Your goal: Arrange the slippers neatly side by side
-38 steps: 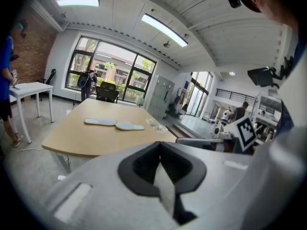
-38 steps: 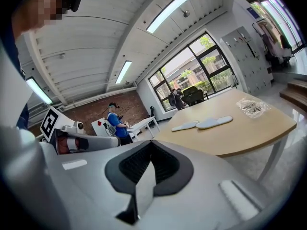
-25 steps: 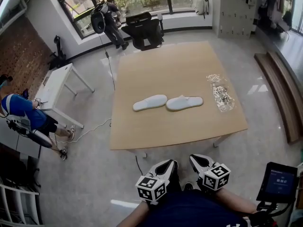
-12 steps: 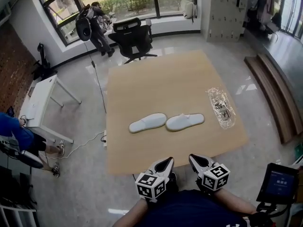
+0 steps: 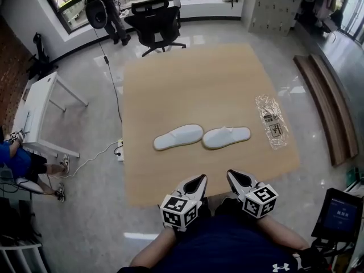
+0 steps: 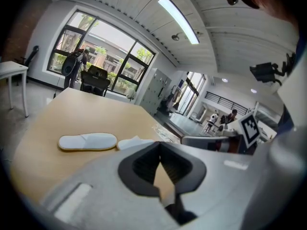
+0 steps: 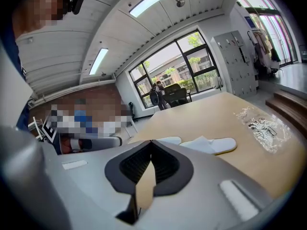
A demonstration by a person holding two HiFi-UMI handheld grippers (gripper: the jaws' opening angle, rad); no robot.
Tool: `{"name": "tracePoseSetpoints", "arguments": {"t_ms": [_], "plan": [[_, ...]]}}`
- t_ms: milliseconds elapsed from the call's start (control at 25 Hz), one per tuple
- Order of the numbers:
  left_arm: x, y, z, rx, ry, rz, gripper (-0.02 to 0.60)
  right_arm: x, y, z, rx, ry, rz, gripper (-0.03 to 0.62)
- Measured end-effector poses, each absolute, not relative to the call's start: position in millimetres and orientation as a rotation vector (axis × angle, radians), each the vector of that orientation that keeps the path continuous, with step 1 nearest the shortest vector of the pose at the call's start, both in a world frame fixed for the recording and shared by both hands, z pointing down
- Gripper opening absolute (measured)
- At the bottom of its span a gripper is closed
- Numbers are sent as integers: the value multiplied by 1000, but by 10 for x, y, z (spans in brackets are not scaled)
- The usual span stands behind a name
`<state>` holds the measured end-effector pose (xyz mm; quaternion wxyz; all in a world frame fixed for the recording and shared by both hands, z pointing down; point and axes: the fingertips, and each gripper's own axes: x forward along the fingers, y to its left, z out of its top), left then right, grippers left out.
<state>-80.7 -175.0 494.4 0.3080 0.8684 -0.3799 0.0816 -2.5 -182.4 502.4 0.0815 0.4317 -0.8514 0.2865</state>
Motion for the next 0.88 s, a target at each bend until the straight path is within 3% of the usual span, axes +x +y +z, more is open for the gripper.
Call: {"name": "tracePoseSetpoints", "arguments": {"t_ms": [720, 880], "plan": [[-530, -2496, 5307, 2239, -1079, 394, 3, 182, -2645, 5405, 1102, -2573, 892, 12], [-498, -2654, 5376, 2242, -1070, 448, 3, 233, -2831, 5523, 1005, -2574, 864, 39]]}}
